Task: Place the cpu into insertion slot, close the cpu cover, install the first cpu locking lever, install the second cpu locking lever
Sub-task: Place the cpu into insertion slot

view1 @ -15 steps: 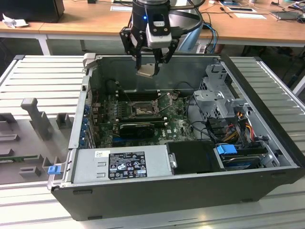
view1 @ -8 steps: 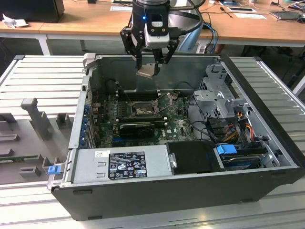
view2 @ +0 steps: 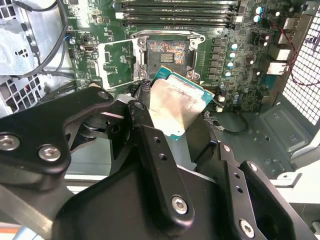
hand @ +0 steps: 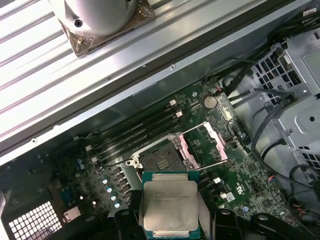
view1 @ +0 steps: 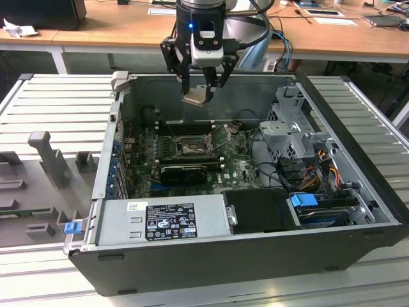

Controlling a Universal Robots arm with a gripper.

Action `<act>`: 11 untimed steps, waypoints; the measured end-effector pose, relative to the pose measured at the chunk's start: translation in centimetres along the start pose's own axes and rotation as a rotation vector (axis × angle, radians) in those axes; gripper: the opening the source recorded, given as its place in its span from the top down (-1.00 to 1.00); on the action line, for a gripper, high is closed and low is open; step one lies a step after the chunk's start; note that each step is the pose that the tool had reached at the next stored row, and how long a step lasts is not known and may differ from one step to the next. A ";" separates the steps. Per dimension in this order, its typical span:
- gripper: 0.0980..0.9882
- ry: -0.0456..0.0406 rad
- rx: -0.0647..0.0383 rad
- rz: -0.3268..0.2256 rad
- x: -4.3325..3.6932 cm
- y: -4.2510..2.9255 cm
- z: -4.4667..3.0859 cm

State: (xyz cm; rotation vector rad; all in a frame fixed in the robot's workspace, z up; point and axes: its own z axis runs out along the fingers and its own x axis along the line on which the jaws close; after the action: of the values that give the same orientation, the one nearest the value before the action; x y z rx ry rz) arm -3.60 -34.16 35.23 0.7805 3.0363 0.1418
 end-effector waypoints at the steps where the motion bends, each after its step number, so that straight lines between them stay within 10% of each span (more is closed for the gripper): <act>1: 0.03 -0.0002 0.000 0.002 0.00 0.00 0.01; 11: 0.03 -0.0050 -0.001 0.057 0.00 -0.02 0.21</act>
State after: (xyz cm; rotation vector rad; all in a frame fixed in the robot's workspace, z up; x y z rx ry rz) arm -3.60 -34.16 35.02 0.8662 3.0103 0.1415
